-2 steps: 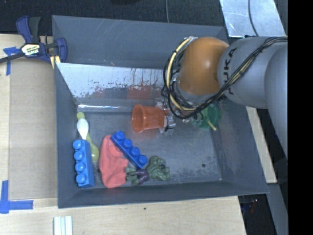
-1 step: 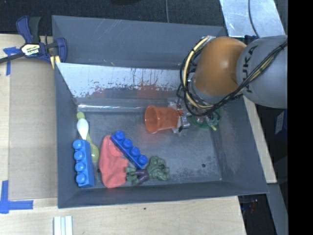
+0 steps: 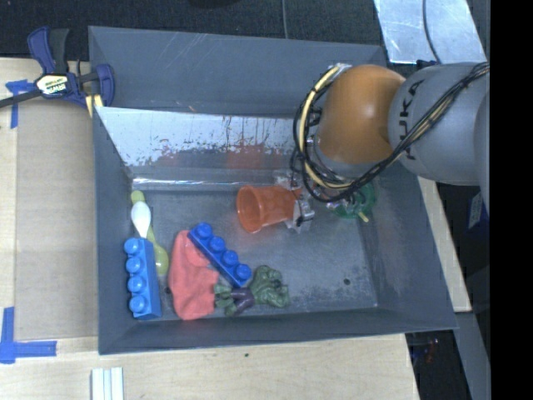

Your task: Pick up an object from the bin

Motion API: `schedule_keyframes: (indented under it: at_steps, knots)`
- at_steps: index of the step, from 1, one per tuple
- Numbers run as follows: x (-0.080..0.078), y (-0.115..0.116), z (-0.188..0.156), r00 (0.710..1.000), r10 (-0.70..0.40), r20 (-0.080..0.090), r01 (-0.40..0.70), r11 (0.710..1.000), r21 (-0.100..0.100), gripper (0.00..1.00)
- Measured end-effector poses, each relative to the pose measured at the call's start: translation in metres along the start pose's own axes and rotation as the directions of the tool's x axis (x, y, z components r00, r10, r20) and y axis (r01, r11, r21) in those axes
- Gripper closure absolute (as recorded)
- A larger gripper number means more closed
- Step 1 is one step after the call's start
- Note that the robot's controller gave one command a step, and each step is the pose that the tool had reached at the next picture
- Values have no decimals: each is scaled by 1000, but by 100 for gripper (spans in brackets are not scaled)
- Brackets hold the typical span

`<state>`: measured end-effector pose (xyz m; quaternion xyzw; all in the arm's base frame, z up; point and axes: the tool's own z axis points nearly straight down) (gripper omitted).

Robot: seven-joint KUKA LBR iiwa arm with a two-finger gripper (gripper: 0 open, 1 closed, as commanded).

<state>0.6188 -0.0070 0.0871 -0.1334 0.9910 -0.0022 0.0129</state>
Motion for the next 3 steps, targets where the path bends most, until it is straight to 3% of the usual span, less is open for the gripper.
schedule_keyframes:
  at_steps: [1,2,3]
  knots:
    - [14,15,5,980,-197,2,197,980,-2,100]
    - [26,31,-53,995,-103,-3,103,995,-6,100]
    - [13,29,-130,981,-193,-1,193,981,-4,100]
